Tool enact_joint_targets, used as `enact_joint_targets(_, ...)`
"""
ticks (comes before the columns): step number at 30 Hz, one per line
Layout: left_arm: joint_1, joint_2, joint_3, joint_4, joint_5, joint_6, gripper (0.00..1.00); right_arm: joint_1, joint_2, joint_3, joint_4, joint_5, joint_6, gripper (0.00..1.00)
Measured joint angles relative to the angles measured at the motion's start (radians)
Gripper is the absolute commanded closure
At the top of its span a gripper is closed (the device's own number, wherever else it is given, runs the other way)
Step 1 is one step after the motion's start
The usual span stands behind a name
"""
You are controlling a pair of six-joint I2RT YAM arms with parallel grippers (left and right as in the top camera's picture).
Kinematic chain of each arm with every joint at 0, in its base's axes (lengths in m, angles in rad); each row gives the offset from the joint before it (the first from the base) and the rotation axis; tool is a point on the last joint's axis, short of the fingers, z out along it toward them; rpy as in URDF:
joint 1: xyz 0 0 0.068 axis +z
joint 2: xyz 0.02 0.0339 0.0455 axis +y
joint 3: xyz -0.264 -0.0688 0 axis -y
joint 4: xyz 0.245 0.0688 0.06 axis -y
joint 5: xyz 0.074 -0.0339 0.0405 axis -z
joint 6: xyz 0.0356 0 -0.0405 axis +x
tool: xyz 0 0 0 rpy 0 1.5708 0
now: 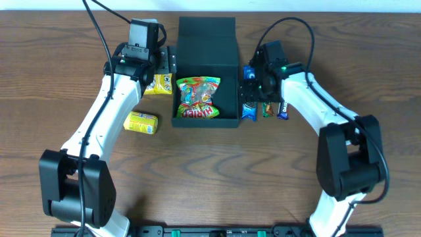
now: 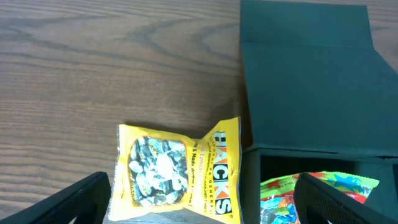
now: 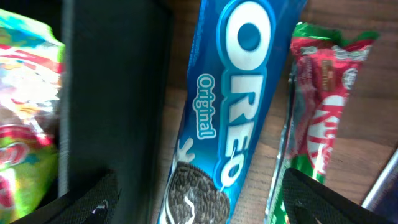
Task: Pack container
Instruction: 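Reach right gripper to the blue Oreo pack and grasp it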
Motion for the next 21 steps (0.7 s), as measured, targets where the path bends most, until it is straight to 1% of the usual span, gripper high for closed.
enact_joint_targets(6,0.000,0.000,0.000,0.000,0.000,0.000,0.05,0.000,0.034,0.000,0.023,0.008,-0.002,0.21)
enact_joint_targets(9,0.000,0.000,0.000,0.000,0.000,0.000,0.05,0.000,0.052,0.000,0.025,0.008,-0.003,0.24)
enact_joint_targets(12,0.000,0.000,0.000,0.000,0.000,0.000,0.05,0.002,0.073,0.000,0.032,0.010,-0.003,0.32)
enact_joint_targets(13,0.000,0.000,0.000,0.000,0.000,0.000,0.05,0.003,0.077,0.000,0.035,0.014,-0.004,0.32)
enact_joint_targets(15,0.000,0.000,0.000,0.000,0.000,0.000,0.05,0.009,0.080,0.000,0.040,0.023,-0.005,0.39)
enact_joint_targets(21,0.000,0.000,0.000,0.000,0.000,0.000,0.05,0.031,0.080,0.000,0.044,0.049,-0.005,0.51)
